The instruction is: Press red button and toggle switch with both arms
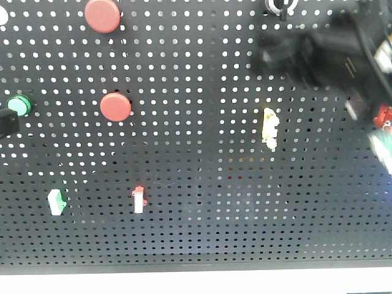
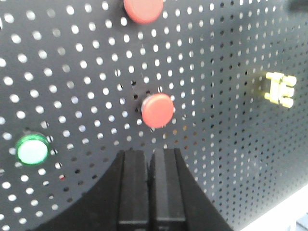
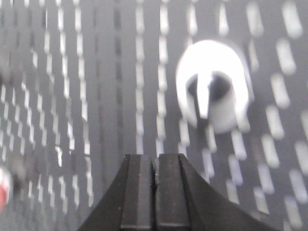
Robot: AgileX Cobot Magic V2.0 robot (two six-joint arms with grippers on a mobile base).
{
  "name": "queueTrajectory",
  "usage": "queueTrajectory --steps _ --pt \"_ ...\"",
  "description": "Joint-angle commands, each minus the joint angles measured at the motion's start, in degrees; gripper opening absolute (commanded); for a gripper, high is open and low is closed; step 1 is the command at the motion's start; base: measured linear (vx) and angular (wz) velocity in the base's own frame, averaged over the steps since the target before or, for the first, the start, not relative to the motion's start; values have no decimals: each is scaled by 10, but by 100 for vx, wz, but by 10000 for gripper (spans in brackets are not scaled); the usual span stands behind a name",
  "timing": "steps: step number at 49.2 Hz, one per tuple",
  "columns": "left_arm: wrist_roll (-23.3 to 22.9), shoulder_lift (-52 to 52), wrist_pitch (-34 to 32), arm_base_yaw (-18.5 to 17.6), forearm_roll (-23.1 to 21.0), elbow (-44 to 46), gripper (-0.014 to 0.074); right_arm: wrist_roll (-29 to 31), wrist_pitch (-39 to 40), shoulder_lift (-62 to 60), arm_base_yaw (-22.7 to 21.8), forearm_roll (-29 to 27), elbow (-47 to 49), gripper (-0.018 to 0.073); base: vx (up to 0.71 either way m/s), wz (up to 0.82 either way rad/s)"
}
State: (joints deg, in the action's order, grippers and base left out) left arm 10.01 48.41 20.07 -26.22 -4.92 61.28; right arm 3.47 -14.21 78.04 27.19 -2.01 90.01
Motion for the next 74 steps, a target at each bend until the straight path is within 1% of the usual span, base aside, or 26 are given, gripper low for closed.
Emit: queueTrajectory --steps 1,12,14,27,33,38,46,49,51,55,62,67,70,74 --pt "-6 -6 -44 -1 -4 15 1 5 35 -4 0 0 38 -3 0 0" --pt "-6 -6 -43 -1 -4 15 1 20 36 -2 -2 14 41 -3 0 0" --pt "-6 -6 -43 -1 -4 15 1 19 36 -2 -7 20 41 -3 0 0" --pt "-6 -6 -35 -1 -4 15 1 -3 24 -4 -53 16 42 -3 0 0" --pt "-6 -6 -31 -1 -4 15 1 -2 16 -10 -56 17 42 -3 0 0" --pt "-6 -6 -30 -1 -4 15 1 -2 -15 -19 -56 20 42 -3 0 0" --pt "-6 -12 -30 -1 -3 -5 1 16 -120 -34 -56 26 40 -3 0 0" --pt "-6 -17 -32 -1 -2 -21 1 21 -130 -47 -56 38 27 -3 0 0" --pt "-6 -24 -36 -1 -2 -41 1 22 -123 -66 -56 48 -4 -3 0 0" --pt "-6 -40 -46 -1 -2 -81 1 21 -90 -102 -56 48 -59 -3 0 0" --pt "-6 -75 -50 -1 -3 -165 1 21 -17 -202 -56 50 -199 -3 0 0" --pt "-7 -114 -50 -1 -5 -225 1 19 21 -284 -56 50 -324 -3 0 0" --pt "-9 -142 -51 -1 -8 -265 1 19 34 -343 -56 50 -390 -3 0 0" --pt "-24 -190 -50 -1 -8 -309 1 21 33 -417 -56 52 -481 -3 0 0"
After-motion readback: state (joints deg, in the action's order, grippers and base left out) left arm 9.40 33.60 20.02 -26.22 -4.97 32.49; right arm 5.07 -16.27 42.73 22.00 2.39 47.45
